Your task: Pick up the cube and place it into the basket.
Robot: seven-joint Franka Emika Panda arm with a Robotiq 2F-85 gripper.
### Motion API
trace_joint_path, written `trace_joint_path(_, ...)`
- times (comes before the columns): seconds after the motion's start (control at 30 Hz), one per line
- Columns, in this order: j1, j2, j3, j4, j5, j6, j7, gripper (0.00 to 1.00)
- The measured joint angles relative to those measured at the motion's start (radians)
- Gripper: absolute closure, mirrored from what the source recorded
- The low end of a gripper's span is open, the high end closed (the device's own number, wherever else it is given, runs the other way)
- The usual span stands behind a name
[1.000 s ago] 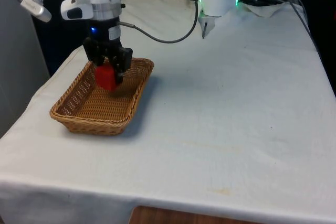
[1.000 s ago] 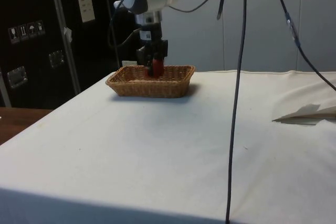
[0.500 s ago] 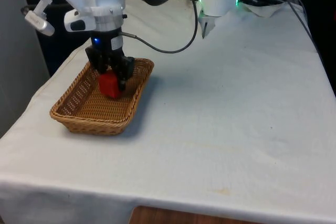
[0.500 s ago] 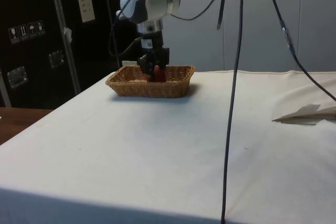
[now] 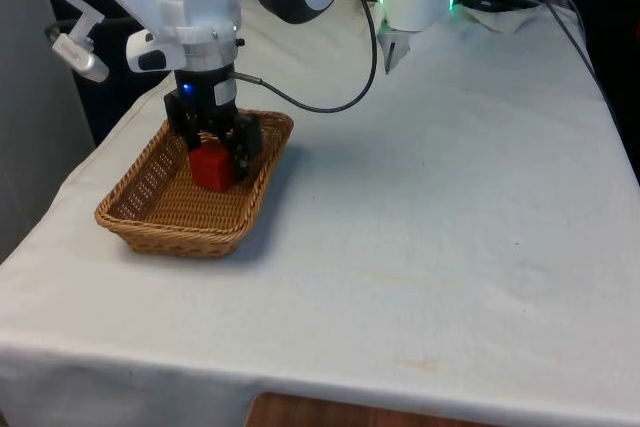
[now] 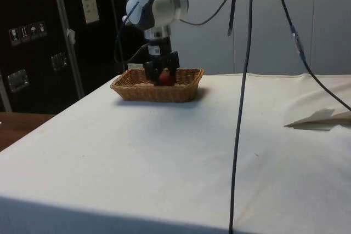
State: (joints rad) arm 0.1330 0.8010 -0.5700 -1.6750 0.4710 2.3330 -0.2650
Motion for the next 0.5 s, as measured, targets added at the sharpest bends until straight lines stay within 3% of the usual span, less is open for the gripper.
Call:
trace_joint_path(0.07,0.0,0.001,0.0,0.0,0.0,0.0,0.0,0.03)
trace_joint_path(0.1,0.0,0.001,0.0,0.0,0.0,0.0,0.0,0.0)
trace_joint_path(0.5,0.001,0.0,-0.003,0.005,0.001,-0.001,0.0,0.0)
